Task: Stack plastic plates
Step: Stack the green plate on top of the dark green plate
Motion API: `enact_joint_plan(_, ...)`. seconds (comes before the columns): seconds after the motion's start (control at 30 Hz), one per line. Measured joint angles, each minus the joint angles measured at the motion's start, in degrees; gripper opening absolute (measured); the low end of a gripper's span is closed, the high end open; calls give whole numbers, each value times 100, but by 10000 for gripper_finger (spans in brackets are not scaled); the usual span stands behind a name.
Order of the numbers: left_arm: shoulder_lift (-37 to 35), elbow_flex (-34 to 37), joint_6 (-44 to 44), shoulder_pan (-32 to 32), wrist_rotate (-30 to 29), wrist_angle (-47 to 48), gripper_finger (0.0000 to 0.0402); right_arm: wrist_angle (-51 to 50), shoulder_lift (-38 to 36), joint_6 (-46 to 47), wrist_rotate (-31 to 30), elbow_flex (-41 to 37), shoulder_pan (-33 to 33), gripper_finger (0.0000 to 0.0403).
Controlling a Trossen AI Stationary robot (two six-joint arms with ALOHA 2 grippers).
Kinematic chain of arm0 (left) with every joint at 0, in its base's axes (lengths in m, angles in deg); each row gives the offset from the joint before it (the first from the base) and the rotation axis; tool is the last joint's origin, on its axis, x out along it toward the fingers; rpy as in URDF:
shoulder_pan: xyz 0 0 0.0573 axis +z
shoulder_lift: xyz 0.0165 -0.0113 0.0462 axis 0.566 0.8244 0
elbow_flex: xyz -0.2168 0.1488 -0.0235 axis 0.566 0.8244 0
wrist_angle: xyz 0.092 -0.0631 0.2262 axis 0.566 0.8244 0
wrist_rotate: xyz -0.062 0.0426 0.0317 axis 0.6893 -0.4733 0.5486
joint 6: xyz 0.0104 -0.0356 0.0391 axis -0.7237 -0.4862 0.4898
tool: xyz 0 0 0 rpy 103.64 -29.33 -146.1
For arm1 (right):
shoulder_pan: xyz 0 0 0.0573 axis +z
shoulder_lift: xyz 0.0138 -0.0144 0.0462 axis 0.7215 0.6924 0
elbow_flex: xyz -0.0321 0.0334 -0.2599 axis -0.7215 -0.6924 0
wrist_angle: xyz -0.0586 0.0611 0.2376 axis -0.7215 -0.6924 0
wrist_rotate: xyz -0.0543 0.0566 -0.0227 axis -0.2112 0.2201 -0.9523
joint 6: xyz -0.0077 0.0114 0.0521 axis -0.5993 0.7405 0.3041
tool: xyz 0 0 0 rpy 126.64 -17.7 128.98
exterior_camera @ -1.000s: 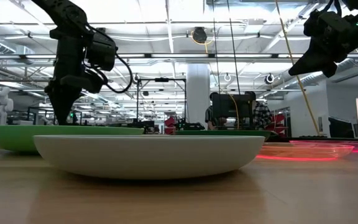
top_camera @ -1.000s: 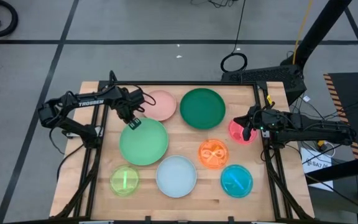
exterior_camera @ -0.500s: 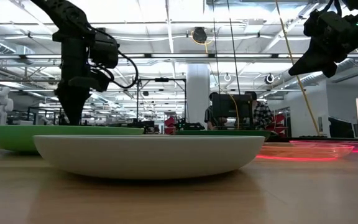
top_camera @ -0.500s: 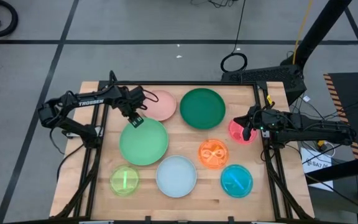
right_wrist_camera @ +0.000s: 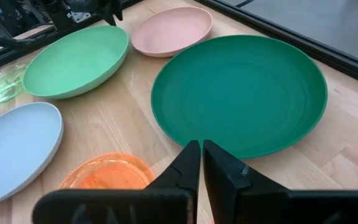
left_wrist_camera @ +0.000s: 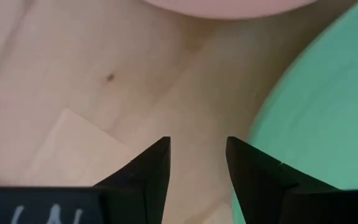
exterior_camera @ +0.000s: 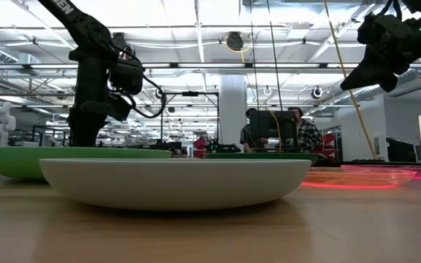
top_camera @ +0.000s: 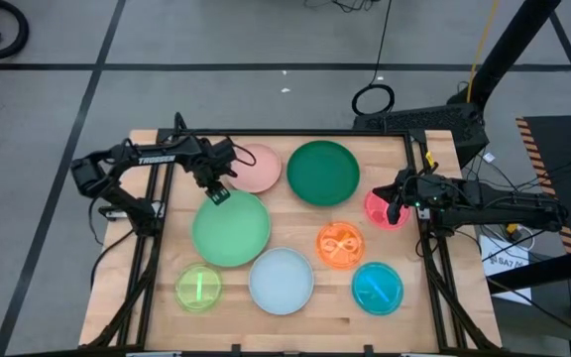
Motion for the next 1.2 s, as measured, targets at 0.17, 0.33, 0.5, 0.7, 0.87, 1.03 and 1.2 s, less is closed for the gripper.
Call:
enact_joint_plan(0.17, -15, 0, 54, 0, 144, 93, 163, 2, 0, 0, 0, 0, -1, 15)
enact_joint_plan(0.33, -144, -168, 214, 22, 55, 637, 163, 2, 0, 0, -1, 0, -1, 15)
enact_joint_plan(0.5, -219, -240, 263, -151, 382, 745, 163, 2, 0, 0, -3, 0, -1, 15)
enact_joint_plan(0.7, -221, -240, 525, -460, 893, 671, 163, 2, 0, 0, -2, 0, -1, 15)
enact_joint_plan(0.87, -216, -153, 294, -555, 614, 257, 163, 0, 0, 33, -2, 0, -1, 15)
enact_joint_plan(1.03, -214, -35, 276, -555, 364, 13, 163, -42, 2, 87, -2, 0, -1, 15)
enact_joint_plan(1.2, -214, 79, 231, -588, 353, -169, 163, -42, 2, 87, -2, 0, -1, 15)
